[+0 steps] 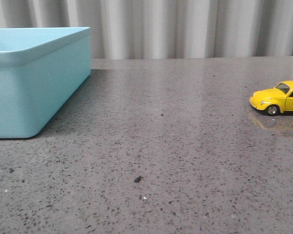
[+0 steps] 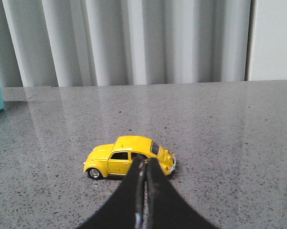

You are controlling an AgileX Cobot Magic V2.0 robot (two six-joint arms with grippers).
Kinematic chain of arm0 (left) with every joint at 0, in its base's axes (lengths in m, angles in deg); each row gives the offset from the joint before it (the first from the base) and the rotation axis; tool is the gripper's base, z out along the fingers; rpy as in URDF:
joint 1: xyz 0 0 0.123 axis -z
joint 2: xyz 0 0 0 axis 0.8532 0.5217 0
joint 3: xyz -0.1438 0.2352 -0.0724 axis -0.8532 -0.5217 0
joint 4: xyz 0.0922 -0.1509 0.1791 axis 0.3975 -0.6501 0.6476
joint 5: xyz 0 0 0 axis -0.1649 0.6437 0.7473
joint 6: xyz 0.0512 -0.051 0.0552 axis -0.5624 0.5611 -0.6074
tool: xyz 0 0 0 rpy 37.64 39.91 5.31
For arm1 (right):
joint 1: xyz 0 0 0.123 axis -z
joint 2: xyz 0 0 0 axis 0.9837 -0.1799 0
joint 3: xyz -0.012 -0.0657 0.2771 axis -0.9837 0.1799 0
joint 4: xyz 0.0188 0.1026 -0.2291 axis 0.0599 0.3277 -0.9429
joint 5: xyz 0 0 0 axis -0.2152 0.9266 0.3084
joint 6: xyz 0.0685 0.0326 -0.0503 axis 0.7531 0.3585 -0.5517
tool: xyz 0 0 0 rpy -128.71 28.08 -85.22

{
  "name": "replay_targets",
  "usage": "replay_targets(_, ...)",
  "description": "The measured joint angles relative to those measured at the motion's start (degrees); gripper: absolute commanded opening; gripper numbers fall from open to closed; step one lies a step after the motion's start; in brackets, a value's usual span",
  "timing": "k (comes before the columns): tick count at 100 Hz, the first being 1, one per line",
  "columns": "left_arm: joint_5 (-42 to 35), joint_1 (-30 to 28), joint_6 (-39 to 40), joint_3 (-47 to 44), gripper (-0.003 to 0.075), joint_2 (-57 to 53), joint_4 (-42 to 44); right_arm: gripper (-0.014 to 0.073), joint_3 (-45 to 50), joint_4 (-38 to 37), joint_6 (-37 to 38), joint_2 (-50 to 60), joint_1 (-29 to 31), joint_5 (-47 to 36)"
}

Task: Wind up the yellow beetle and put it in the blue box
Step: 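Move the right gripper over the yellow toy beetle car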

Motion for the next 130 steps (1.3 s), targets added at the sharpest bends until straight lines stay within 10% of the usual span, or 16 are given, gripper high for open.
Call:
replay_targets(67,-6.77,0.0,2.19,0.29,-0.0021,0.0,-14.59,-0.0061,-0.15,22.59,0.12,0.0,0.0,-1.83)
replay_targets(130,21.93,2.09,-15.67,27.97,0.003,19.82,-14.24,-0.0027,-38.91,11.11,0.01,-28.5,0.0,35.63)
